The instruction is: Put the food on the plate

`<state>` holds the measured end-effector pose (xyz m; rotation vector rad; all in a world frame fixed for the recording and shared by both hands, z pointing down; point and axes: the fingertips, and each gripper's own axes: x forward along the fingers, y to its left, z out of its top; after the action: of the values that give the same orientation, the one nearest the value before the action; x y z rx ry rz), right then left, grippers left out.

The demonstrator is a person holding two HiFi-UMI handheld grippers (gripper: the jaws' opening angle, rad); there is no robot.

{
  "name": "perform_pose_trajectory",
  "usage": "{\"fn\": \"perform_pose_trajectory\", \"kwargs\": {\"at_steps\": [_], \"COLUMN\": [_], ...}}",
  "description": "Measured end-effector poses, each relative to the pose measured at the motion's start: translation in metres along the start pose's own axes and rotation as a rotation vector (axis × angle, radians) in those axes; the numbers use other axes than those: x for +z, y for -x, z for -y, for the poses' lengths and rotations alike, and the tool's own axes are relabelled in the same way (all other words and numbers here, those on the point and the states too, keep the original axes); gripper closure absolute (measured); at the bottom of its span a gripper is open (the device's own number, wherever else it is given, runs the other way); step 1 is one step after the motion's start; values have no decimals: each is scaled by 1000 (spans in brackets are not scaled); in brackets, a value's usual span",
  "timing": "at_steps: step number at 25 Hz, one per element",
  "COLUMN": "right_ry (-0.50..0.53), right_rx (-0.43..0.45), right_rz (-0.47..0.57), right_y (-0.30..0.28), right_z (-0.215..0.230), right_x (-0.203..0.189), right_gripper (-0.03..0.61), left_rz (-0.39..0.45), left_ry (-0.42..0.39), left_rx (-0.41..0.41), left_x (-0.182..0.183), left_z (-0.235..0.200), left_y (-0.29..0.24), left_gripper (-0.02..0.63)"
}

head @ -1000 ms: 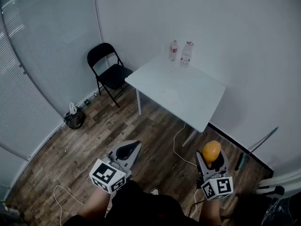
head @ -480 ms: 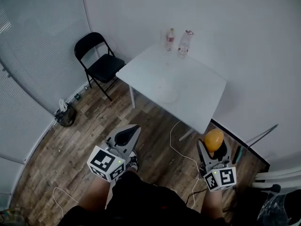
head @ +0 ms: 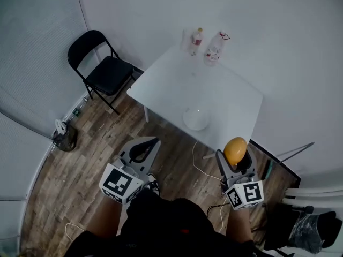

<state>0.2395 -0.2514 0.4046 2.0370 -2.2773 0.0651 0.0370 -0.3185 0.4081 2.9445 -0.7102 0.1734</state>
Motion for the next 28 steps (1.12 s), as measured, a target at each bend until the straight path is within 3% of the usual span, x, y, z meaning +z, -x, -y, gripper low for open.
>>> {"fn": "perform_pose_trajectory", "kwargs": {"at_steps": [4,8,12,20,28], "right_ry": [4,-10,-23,-31,29], "right_rx": [-2,-5,-4,65,163], "right_rz": [-67,-129,-201,-361,-558], "right_y": [-49,-81,-112,-183,-250], "right_z": [-6,-1,14,54,82], "right_x": [-21,-42,-68,-161,-266], "right_gripper": [212,212,212,212,212], "left_rz": [-3,-11,-29,-88,-122], "left_ry": [-28,37,144,189,231], "left_rx": [-48,-55,-15,92,185], "left_x": [-3,-21,-35,-50,-59], "left_z": [-29,-47,-68,-79,-75], "left_y": [-19,-32,-41,-54,-69], "left_gripper": [594,594,594,594,594]}}
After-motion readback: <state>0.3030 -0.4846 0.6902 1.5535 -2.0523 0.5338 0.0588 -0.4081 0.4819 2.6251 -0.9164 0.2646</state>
